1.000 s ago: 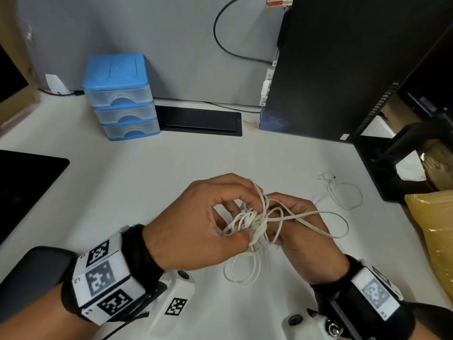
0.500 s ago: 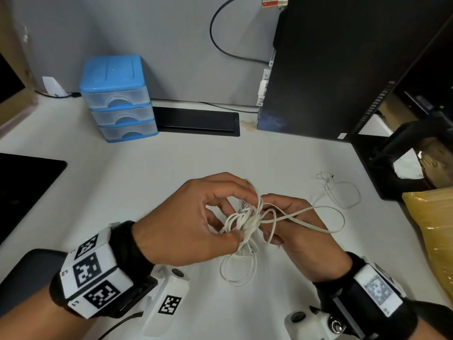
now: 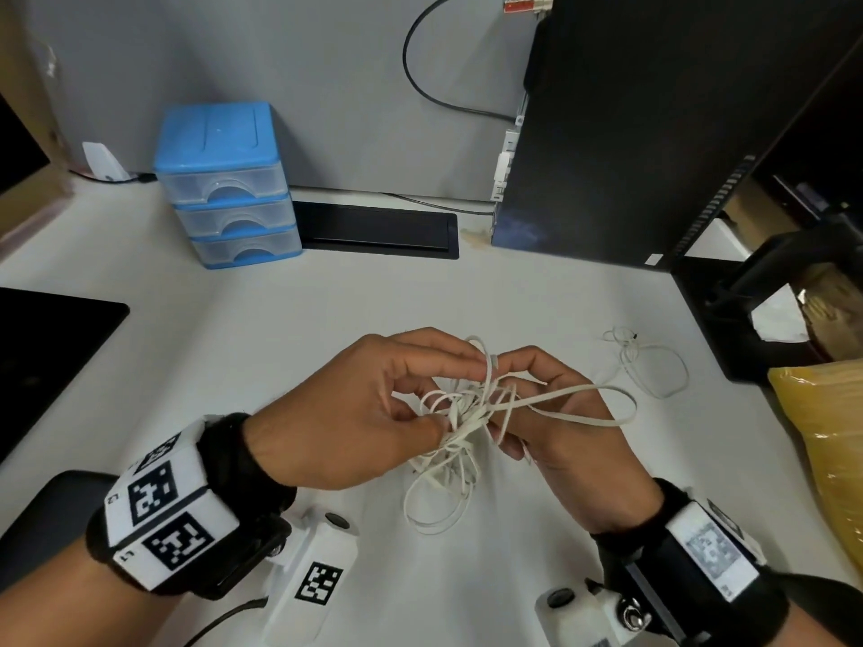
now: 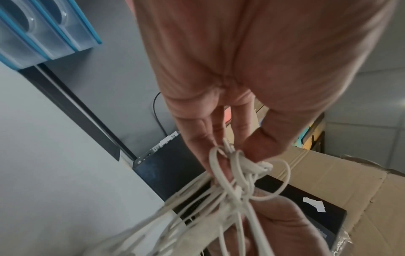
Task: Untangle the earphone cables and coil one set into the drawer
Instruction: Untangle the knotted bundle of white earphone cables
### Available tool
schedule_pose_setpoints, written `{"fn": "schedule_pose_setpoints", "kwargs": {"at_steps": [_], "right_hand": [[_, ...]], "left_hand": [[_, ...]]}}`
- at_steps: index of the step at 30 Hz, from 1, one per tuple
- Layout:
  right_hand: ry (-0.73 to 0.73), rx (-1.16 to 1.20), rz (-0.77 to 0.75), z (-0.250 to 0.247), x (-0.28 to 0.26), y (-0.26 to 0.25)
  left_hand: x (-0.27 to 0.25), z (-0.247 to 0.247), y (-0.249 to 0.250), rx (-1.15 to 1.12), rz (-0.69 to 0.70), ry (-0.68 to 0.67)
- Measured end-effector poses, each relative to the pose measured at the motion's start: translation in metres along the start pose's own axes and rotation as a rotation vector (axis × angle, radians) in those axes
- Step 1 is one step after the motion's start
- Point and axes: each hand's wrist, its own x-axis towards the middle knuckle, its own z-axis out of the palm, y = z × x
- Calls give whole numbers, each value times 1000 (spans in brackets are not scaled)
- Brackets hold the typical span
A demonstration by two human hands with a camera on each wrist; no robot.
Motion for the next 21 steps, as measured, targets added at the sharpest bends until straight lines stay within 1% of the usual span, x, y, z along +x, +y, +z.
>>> {"fn": "schedule_pose_setpoints", "kwargs": {"at_steps": [3,6,8,11,13,15,17,18,19,20,21], "right_hand": [[74,-87,-15,-2,2,4],[108,-250,-17,-8,4,2],[147,-298,-13,-11,4,-5],[169,-430,-61,-11,3,-14],[152,-487,-61,-7,0,-17],[94,-487,-15,-4,-3,-18],[-23,-480,61,-1,-8,-19],[-83,-475,71,1,-10,-19],[-120,-457,50,4,-12,-18],[-122,-424,-2,7,-13,-17],[-88,-389,-70,10,-14,-16]], "left_hand": [[4,1,-5,-36,-20,45],[8,-2,-10,-76,-22,93],[9,-5,-11,-133,-21,129],[11,-7,-15,-230,-48,159],[12,-9,-17,-321,-94,170],[14,-11,-20,-449,-145,172],[15,-11,-22,-573,-183,187],[15,-10,-22,-613,-197,193],[16,-10,-23,-637,-208,195],[16,-9,-23,-651,-216,189],[16,-9,-24,-658,-222,182]]}}
